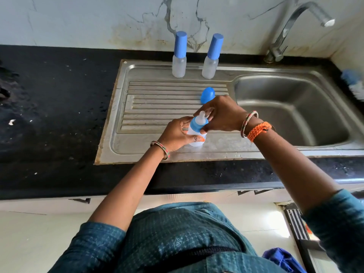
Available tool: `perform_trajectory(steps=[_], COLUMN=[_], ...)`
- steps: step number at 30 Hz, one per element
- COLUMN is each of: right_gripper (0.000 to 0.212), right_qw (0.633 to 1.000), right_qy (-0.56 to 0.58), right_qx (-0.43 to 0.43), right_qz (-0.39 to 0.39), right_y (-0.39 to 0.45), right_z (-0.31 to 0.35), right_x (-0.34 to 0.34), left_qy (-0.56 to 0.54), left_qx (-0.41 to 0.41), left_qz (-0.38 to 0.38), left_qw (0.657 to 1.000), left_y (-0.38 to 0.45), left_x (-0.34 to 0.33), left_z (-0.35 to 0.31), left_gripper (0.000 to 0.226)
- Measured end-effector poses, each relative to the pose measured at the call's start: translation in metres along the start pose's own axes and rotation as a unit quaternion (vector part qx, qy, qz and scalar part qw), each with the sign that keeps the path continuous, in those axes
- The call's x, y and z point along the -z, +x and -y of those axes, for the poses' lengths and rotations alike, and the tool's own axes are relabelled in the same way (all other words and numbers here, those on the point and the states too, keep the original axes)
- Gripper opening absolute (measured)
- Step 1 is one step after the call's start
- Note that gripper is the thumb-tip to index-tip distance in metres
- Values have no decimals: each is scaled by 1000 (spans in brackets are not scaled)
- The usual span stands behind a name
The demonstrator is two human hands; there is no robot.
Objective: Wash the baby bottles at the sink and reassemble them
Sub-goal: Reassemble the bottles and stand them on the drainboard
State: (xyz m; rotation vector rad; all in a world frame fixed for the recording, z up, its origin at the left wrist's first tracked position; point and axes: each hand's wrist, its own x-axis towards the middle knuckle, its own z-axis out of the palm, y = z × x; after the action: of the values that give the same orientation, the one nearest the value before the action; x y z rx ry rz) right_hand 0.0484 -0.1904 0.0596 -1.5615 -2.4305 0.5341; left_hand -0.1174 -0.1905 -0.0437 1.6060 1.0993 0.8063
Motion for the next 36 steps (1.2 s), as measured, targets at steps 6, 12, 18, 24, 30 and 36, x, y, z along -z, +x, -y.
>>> perform_trajectory(steps=[6, 12, 18, 24, 30, 36], right_gripper=[39, 28, 76, 61, 25, 13], right_qw=[989, 938, 770, 724, 704, 660], right_qy=[31, 264, 637, 688, 682, 651], right_qx=[-92, -163, 2, 42, -80, -249], right_qz=[-115, -154, -32, -37, -181, -280], right_y=[-15, -18, -20, -8, 6, 27], right_z=[7, -2, -3, 10, 20, 15], right_x=[-19, 4, 35, 48, 34, -2], left_qy=[24, -84, -346, -409, -248, -60], left_qx=[-14, -13, 6, 39, -45, -102], left_qz=[-103, -109, 100, 95, -226, -298], left_qw=[994, 990, 933, 907, 941, 947], left_y=[-9, 1, 6, 14, 22, 24], left_x=[-17, 1, 19, 16, -10, -32], left_z=[-1, -44, -101, -110, -101, -64], left_gripper=[55, 70, 90, 40, 71, 46])
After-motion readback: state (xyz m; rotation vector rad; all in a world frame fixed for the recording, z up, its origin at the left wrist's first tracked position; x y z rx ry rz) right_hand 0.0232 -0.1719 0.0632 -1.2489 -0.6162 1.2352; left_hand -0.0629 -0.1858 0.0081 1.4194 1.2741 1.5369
